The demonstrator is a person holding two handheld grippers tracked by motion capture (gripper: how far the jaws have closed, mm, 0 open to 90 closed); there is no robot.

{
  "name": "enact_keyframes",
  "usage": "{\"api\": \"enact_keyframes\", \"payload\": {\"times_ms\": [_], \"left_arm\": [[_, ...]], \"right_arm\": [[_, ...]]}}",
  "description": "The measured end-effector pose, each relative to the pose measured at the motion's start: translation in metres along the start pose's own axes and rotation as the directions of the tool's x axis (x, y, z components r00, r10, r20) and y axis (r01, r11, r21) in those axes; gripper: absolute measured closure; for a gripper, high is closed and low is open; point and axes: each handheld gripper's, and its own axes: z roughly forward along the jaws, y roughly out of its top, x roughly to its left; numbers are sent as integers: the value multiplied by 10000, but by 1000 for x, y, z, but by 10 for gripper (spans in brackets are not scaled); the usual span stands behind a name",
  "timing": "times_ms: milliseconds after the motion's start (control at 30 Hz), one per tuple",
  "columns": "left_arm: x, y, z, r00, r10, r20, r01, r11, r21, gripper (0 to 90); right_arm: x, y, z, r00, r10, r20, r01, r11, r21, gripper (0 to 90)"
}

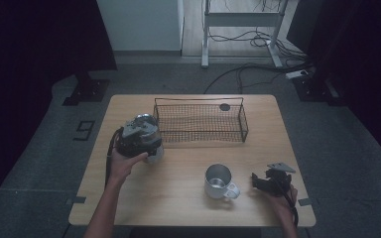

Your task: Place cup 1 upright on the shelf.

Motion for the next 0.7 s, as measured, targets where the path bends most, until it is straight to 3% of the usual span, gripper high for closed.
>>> {"api": "enact_keyframes", "payload": {"times_ms": [700], "left_arm": [[1,22,0,10000,-87,19,88,9996,-267,41]], "right_arm": [[0,0,0,10000,10,-2,-10,10000,1,114]]}}
